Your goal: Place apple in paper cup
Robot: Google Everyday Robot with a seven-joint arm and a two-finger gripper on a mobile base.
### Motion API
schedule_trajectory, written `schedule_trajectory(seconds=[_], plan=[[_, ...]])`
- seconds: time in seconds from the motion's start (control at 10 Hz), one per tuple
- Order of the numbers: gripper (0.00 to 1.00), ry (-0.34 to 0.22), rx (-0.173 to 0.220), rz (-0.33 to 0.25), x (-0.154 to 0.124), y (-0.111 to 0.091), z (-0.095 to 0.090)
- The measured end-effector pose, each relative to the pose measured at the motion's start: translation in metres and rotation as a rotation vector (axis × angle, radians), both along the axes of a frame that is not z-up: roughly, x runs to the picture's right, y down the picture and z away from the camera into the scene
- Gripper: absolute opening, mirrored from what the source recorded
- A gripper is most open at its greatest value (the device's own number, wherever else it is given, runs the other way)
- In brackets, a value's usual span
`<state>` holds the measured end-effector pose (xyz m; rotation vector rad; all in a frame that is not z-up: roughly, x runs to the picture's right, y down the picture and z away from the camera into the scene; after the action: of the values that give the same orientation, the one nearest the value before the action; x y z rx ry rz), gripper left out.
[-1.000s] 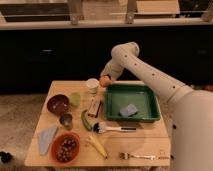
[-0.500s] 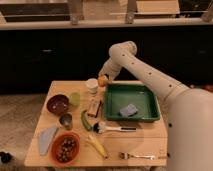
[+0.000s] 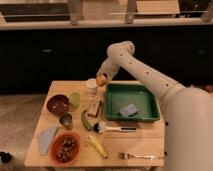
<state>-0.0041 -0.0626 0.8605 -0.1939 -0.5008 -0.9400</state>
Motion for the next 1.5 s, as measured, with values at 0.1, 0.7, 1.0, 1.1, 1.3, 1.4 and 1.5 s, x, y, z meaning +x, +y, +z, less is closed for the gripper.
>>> schedule_trajectory(seconds=[0.1,0.7,1.0,1.1,1.3,1.4,1.5], plan=[[0.04,-0.005,0.005,-0.01,-0.001,0.002,0.001],[0.04,-0.025,0.019,-0.035,-0.008,-0.001,0.009],[0.04,-0.042,0.023,-0.052,-0.017,-0.001,0.015],[0.04,-0.049,0.025,-0.058,-0.018,-0.003,0.018],[0.04,-0.055,0.027,-0.068,-0.024,-0.003,0.018],[0.04,-0.056,0.029,-0.071,-0.025,-0.003,0.019],[0.04,-0.058,0.032,-0.074,-0.025,-0.005,0.022]])
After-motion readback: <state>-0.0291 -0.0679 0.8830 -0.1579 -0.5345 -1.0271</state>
